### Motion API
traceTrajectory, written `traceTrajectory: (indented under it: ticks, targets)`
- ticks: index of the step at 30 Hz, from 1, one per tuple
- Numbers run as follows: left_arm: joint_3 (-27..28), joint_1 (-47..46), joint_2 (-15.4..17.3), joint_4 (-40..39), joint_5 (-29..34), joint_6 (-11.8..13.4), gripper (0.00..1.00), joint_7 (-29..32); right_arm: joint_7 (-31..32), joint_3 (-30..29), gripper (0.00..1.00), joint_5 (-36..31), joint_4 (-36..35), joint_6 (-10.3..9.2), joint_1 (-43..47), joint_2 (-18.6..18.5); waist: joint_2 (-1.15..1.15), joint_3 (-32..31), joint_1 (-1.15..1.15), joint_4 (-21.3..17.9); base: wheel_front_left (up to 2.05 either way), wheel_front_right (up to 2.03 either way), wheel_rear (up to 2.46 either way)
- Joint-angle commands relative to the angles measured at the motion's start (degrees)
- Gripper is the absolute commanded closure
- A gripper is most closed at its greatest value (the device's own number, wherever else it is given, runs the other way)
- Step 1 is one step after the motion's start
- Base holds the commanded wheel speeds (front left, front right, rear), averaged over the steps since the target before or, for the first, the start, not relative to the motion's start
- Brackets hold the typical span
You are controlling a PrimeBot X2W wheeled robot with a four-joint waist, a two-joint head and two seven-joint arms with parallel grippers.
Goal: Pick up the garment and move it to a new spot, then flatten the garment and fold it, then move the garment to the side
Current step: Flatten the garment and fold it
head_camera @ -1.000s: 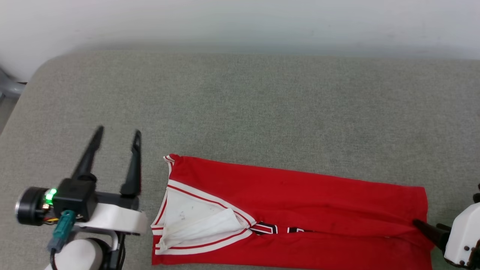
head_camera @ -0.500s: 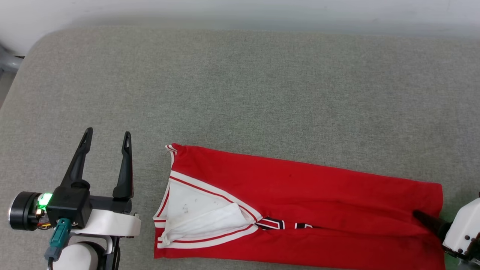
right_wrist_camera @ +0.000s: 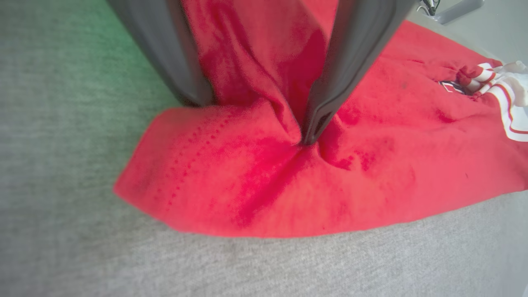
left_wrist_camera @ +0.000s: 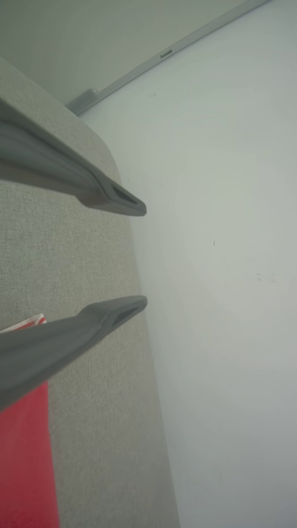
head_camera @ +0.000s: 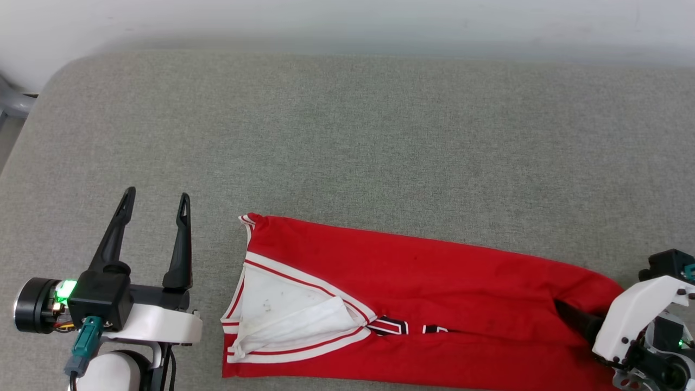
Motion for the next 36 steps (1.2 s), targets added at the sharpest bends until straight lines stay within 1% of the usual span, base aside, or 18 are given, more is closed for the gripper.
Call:
traceTrajectory:
  ticks: [1,2,5,7,12,17,25,28,31,36]
  targets:
    - [0.7,0.8,-0.7,0.2,0.7,-0.8,0.00,-0.1,0.7,3.9,0.63,0.1,3.4,0.76,1.6,3.5,0.00,-0.3,0.00,-0.1,0.00,0.00,0.00]
    - [0.9,0.9,-0.9,0.3,1.0,-1.0,0.00,-0.1,0.2,4.4,1.00,0.0,3.8,0.75,1.6,3.1,0.00,-0.5,0.00,-0.2,0.00,0.00,0.00]
    - [1.8,1.0,-1.5,0.6,1.6,-1.9,0.00,-0.1,-2.2,5.7,1.00,0.7,3.6,0.74,1.1,1.7,0.00,-1.0,0.00,-0.1,0.00,0.00,0.00]
    - [2.4,1.3,-2.1,0.9,2.0,-2.3,0.00,-0.1,-3.7,5.3,1.00,0.8,3.8,0.41,1.2,-0.2,0.00,-1.5,0.00,-0.2,0.00,0.00,0.00]
    - [3.3,2.3,-3.2,1.5,3.0,-3.2,0.00,-0.1,-5.7,5.6,1.00,1.0,4.4,0.36,2.6,-4.8,0.00,-3.0,0.00,-0.1,0.00,0.00,0.00]
    - [4.4,3.3,-4.2,1.7,3.6,-4.0,0.00,-0.1,-7.5,3.4,1.00,0.4,5.2,0.34,2.5,-8.8,0.00,-4.3,0.00,-0.2,0.00,0.00,0.00]
    - [5.6,5.0,-5.1,2.0,4.5,-4.9,0.00,-0.1,-9.6,-0.6,1.00,-2.5,7.1,0.36,0.9,-12.8,0.00,-5.6,0.00,-1.1,0.00,0.00,0.00]
    - [5.9,5.3,-5.5,2.1,4.9,-5.3,0.00,-0.1,-10.5,-2.5,1.00,-3.6,8.5,0.37,-0.1,-13.8,0.00,-6.3,0.00,-1.5,0.00,0.00,0.00]
    - [6.1,5.9,-5.8,2.5,5.2,-5.4,0.00,-0.1,-11.0,-2.6,1.00,-4.1,9.6,0.37,0.0,-14.2,0.00,-7.4,0.00,-1.7,0.00,0.00,0.00]
    - [6.0,6.7,-6.5,2.7,5.5,-5.8,0.00,-0.1,-11.5,-1.6,1.00,-2.5,8.5,0.38,1.4,-13.0,0.00,-9.7,0.00,-1.9,0.00,0.00,0.00]
